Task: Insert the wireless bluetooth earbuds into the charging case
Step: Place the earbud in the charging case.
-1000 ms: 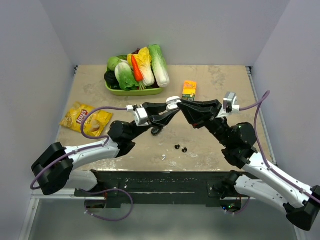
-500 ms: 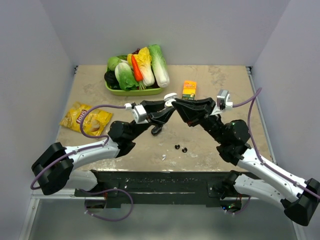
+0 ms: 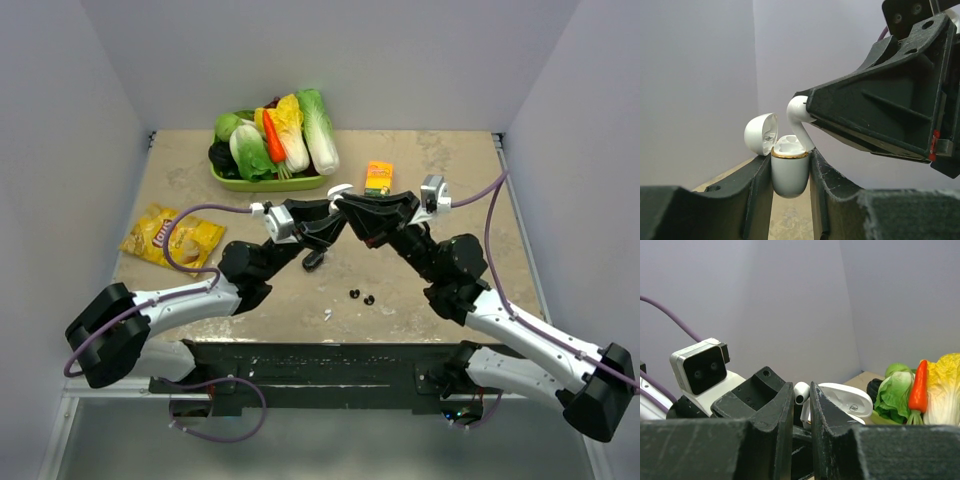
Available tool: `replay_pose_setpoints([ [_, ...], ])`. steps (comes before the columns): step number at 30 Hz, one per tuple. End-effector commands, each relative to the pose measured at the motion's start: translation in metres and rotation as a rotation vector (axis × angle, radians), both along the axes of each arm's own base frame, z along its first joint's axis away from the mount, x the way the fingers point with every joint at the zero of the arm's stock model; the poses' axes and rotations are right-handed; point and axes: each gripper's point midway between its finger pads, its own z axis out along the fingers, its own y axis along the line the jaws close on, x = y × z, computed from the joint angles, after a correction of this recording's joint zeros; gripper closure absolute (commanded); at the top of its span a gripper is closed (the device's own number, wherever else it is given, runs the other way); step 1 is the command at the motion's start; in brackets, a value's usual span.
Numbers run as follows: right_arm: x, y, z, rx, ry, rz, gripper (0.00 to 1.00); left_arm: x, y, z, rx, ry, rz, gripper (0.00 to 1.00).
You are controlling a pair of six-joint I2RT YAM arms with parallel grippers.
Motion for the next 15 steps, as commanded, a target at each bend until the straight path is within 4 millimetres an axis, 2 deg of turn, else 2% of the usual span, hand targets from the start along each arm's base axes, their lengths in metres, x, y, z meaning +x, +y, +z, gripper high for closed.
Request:
replay_pose_setpoints([
  [1, -0.002, -0.0083, 0.0339, 0.086, -0.05, -0.022, 1.0, -0.0687, 0.0821, 0.1192, -0.503, -0.398, -0.016, 1.0],
  [7, -0.0007, -0.0099, 0.0395, 0.091, -0.059, -0.035, 1.0, -0.0684, 0.0818, 0.1181, -0.5, -0.397, -0.013, 1.0],
  [15, 0.0046, -0.0066, 0.0318, 0.081, -0.045, -0.044, 1.0, -0.0688, 0.0804, 0.1188, -0.502, -0.395, -0.025, 1.0],
])
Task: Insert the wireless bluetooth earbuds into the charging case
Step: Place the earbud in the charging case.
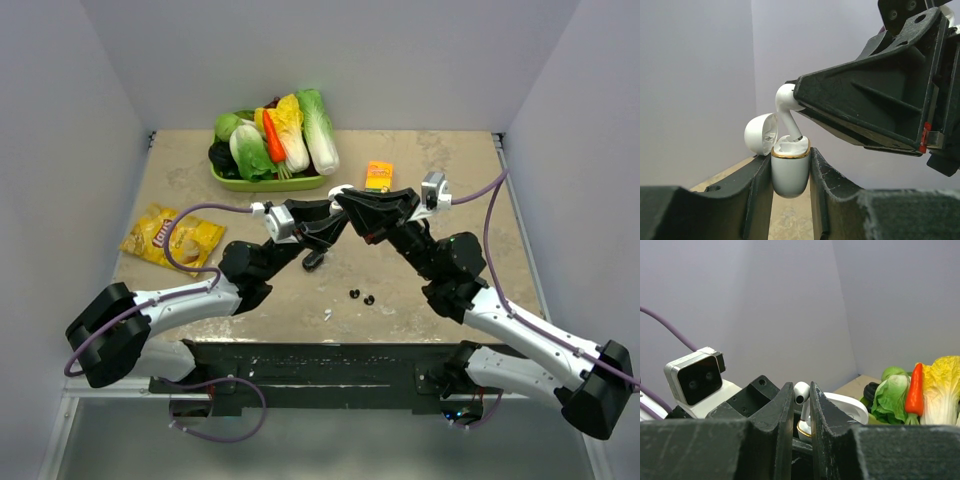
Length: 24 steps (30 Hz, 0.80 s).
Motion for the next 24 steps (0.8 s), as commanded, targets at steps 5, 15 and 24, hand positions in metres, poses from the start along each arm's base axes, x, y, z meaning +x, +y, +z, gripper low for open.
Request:
replay_pose_setpoints([
  [5, 0.001, -0.004, 0.017, 0.046, -0.037, -0.025, 1.0, -0.07, 0.082, 0.122, -0.51, -0.403, -0.022, 1.0],
  [15, 0.003, 0.0, 0.005, 0.003, -0.026, -0.023, 1.0, -0.071, 0.085, 0.126, -0.518, -0.41, -0.019, 1.0],
  [24, 0.003, 0.002, -0.009, -0.058, -0.011, -0.024, 1.0, -0.071, 0.086, 0.128, -0.521, -0.421, -0.008, 1.0],
])
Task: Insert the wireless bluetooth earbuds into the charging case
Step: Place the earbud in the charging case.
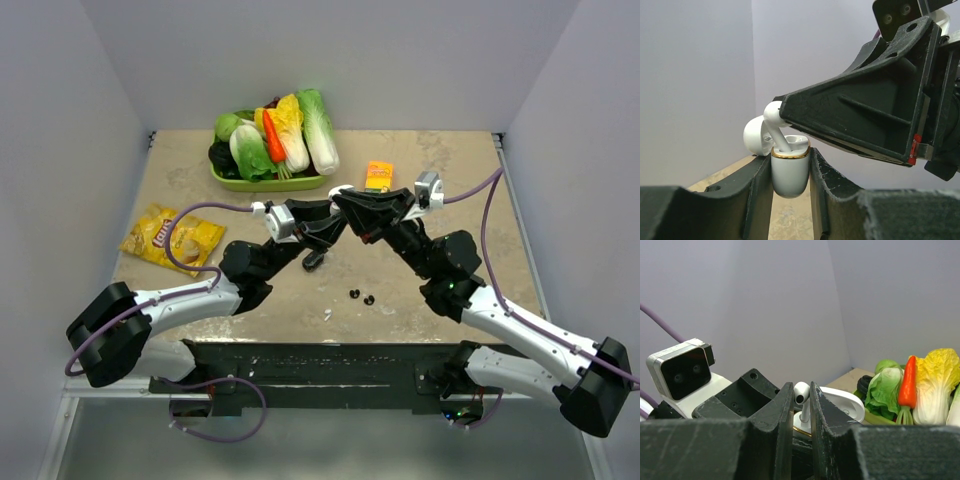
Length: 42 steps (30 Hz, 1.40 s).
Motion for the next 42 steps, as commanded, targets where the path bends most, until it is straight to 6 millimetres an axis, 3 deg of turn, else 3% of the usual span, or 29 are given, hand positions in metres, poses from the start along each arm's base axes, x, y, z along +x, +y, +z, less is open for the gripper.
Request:
replay_pose_setpoints([
  [1, -0.006, -0.001, 0.001, -0.029, -0.025, 0.002, 1.0, -0.071, 0.087, 0.13, -0.522, -0.429, 0.001, 1.0],
  [15, -0.01, -0.001, -0.013, -0.073, 0.015, 0.02, 1.0, -0.071, 0.088, 0.131, -0.522, -0.437, 0.016, 1.0],
  [42, -0.011, 0.0, -0.009, -0.089, 0.025, 0.027, 0.89, -0.067, 0.085, 0.127, -0.512, -0.424, 0.015, 1.0],
])
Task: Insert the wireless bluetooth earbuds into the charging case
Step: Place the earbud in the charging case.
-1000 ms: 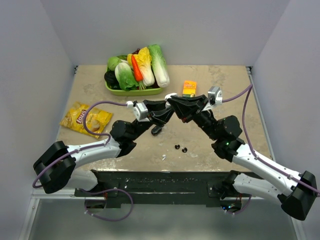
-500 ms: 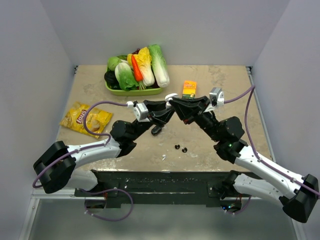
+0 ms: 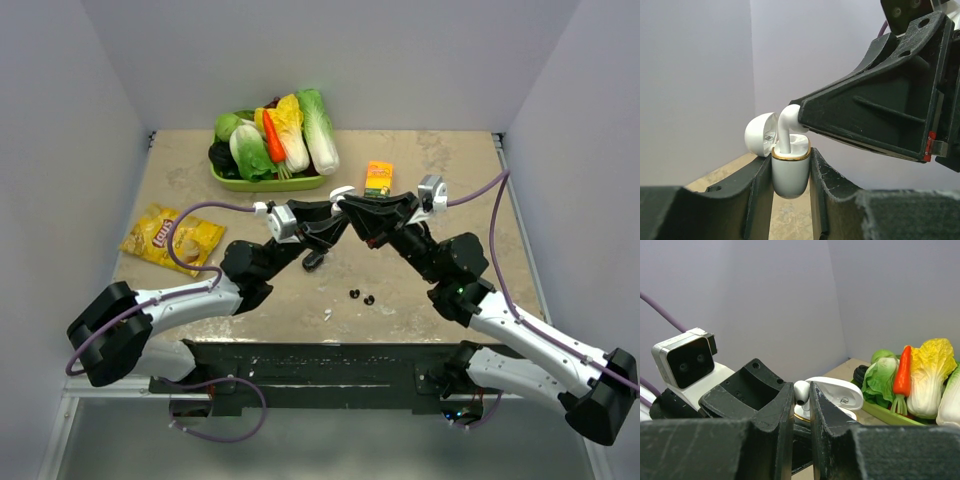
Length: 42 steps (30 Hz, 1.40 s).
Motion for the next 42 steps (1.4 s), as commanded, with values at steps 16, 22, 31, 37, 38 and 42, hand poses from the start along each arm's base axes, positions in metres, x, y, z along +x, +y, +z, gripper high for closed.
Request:
replay_pose_setpoints([
  [16, -0.001, 0.011, 0.002, -0.053, 0.005, 0.028, 0.88, -0.067, 0.085, 0.128, -0.521, -0.423, 0.018, 1.0],
  [22, -0.002, 0.008, -0.002, -0.052, 0.014, 0.022, 0.88, -0.067, 0.088, 0.129, -0.525, -0.425, 0.028, 1.0],
  [31, -0.005, 0.005, -0.003, -0.049, 0.015, 0.023, 0.87, -0.067, 0.091, 0.132, -0.53, -0.435, 0.042, 1.0],
  [37, -0.006, 0.006, -0.005, -0.052, 0.021, 0.028, 0.85, -0.067, 0.09, 0.132, -0.528, -0.436, 0.044, 1.0],
  [38, -0.005, 0.006, -0.007, -0.054, 0.023, 0.027, 0.85, -0.066, 0.091, 0.132, -0.529, -0.435, 0.047, 1.0],
  [42, -0.005, 0.006, -0.008, -0.055, 0.027, 0.028, 0.82, -0.066, 0.09, 0.131, -0.527, -0.436, 0.048, 1.0],
])
